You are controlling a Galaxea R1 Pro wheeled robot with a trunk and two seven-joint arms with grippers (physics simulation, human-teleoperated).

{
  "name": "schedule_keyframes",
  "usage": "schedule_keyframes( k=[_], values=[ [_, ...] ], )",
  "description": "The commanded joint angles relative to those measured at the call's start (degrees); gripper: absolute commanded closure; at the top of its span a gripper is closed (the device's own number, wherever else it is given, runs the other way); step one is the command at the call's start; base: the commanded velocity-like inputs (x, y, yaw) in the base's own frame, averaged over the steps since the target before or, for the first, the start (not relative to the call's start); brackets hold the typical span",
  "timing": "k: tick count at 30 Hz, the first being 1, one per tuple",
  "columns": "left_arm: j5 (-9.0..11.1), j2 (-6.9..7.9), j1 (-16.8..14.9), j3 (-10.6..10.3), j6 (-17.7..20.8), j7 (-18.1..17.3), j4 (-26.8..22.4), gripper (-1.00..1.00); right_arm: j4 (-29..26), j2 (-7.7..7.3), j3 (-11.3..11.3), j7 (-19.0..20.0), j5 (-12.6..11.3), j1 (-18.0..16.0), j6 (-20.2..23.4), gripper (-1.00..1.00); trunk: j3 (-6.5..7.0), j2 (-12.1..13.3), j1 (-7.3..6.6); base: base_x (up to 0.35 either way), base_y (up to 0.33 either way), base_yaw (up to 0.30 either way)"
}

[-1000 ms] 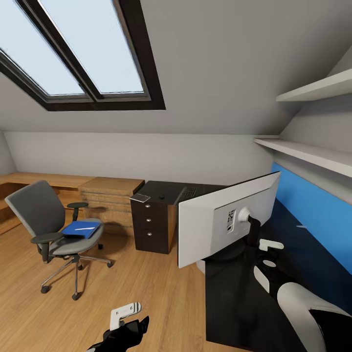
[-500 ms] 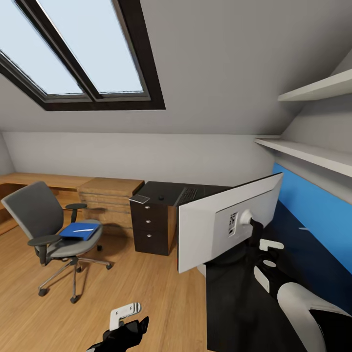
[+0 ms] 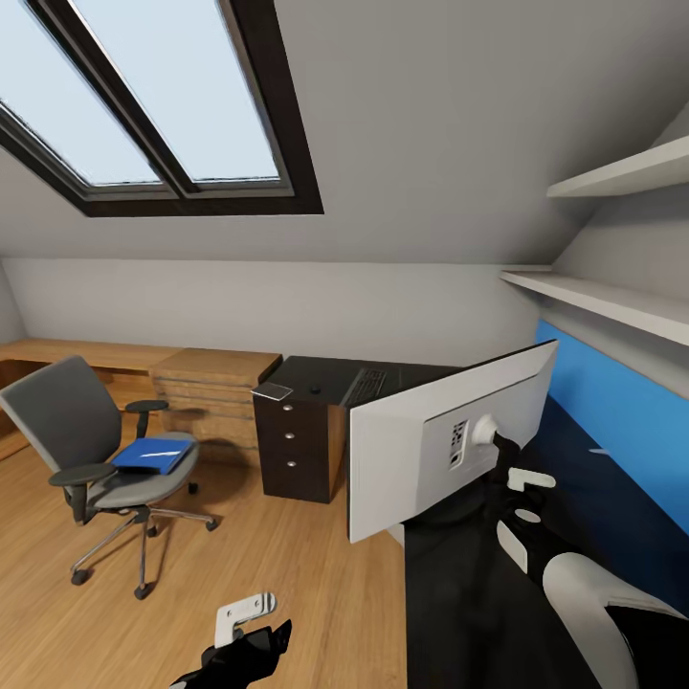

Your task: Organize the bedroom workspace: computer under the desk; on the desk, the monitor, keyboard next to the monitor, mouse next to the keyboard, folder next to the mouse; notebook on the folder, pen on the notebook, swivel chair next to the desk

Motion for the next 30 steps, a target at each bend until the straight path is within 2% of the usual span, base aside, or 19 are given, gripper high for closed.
schedule_keyframes(
  k=[1,8,30],
  values=[
    [0.6,0.00,0.0,0.0,0.2,0.5,-0.1,-1.00,0.1,0.01,-0.2,0.1,-0.2,0.0,-0.3,-1.00,-0.07,-0.1,0.01,0.055,-0.006,0.000],
    [0.6,0.00,0.0,-0.1,0.1,0.5,0.1,-1.00,0.1,0.02,-0.2,0.1,-0.2,-0.1,-0.3,-1.00,-0.07,-0.1,0.01,0.136,-0.063,0.000],
    [0.6,0.00,0.0,-0.1,0.1,0.6,0.4,-1.00,0.0,-0.01,-0.2,0.1,-0.1,-0.1,-0.3,-1.00,-0.07,-0.1,0.01,0.004,-0.002,0.000]
  ],
)
